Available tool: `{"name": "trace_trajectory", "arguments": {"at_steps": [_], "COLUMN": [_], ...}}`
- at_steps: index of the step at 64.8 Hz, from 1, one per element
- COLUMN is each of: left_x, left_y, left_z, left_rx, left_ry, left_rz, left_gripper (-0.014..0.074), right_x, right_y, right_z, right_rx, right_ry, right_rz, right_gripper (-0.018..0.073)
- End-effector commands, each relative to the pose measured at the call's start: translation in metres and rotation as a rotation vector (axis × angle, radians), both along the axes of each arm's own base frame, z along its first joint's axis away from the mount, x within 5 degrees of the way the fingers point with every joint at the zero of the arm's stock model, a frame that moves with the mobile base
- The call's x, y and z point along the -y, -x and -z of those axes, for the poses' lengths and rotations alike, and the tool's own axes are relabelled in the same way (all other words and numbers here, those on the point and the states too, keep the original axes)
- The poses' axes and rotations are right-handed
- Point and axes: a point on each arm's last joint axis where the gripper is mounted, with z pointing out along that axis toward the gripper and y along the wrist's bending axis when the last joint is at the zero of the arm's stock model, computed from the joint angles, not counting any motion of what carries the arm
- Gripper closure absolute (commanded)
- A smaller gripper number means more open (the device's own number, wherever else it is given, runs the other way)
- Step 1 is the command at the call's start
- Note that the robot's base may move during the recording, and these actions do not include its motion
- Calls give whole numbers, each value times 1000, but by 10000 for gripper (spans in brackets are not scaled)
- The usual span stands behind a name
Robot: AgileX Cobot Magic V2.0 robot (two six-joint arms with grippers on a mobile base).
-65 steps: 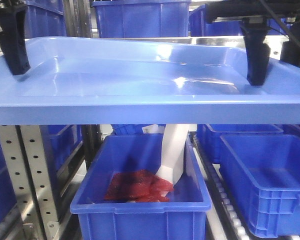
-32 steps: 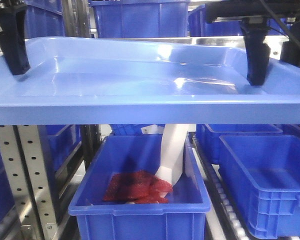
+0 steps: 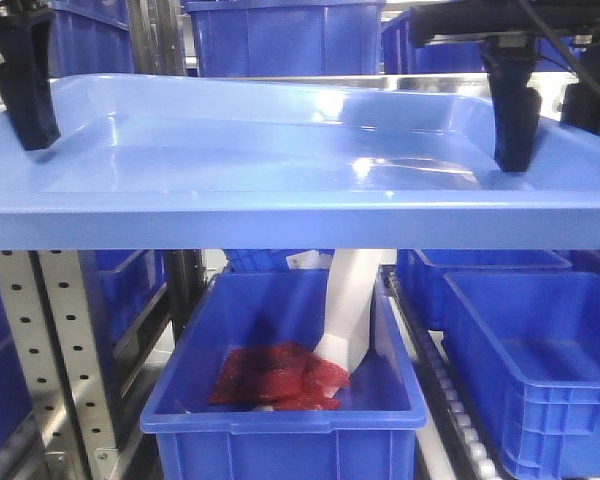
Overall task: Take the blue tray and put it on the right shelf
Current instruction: 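Position the held tray above the shelf with both grippers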
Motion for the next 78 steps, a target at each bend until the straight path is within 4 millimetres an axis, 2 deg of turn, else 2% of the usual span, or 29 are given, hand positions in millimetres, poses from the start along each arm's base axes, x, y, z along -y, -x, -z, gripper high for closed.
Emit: {"name": "trace_trajectory", "arguments": {"at_steps": [1, 78], "left_x": [9, 9], "left_y": [8, 9], "left_z": [-23, -23], "left_rx": [62, 57], "left_ry": [128, 138], "left_rz": [-2, -3], "left_gripper": [576, 576], "right_x": [-4, -6], "right_y": [5, 2], "right_z": [-24, -26], "right_rx": [91, 122], "right_ry": [-99, -117], "right_rz": [2, 1], "right_gripper": [461, 461]}}
